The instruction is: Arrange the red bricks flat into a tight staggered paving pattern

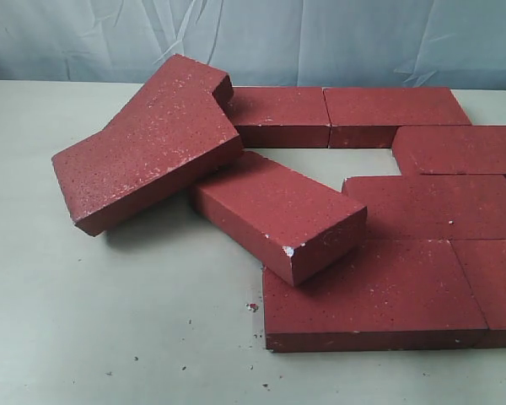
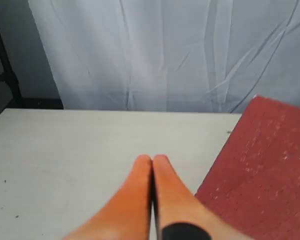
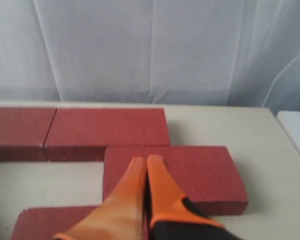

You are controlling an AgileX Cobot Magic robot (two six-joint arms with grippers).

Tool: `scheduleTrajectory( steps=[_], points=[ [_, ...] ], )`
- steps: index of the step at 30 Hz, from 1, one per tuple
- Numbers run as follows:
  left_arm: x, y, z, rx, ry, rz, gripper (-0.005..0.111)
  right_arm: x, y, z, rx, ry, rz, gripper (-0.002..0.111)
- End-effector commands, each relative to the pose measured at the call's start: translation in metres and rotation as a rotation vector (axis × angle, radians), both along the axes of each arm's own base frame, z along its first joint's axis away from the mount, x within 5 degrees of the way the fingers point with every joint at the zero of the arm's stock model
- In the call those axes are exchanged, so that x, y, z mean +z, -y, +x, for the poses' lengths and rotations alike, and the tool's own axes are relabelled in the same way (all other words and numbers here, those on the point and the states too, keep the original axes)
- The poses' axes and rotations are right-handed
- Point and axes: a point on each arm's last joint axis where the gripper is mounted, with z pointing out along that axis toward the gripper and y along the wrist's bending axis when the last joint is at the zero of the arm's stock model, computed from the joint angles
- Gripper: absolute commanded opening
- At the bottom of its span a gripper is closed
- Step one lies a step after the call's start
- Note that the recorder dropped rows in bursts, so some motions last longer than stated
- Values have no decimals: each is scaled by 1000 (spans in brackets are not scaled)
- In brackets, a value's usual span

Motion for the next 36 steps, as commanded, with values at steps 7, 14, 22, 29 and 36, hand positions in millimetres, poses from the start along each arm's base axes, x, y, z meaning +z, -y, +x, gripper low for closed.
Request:
scheduleTrajectory(
  steps=[7, 14, 22, 29, 36],
  points=[
    [-29, 24, 58, -141, -290, 204, 0, -57, -59, 73, 351, -413, -158, -1],
    [-27, 69, 61, -334, -353, 283, 0, -80, -99, 88, 616, -709, -140, -1],
    [-25, 112, 50, -601, -409, 373, 0, -80, -135, 60, 870, -812, -196, -1],
    [-46, 123, 55, -719, -590, 416, 0, -97, -135, 48, 920, -884, -246, -1],
    [-52, 130, 59, -760, -612, 380, 0, -121, -140, 63, 890, -891, -250, -1]
  ],
)
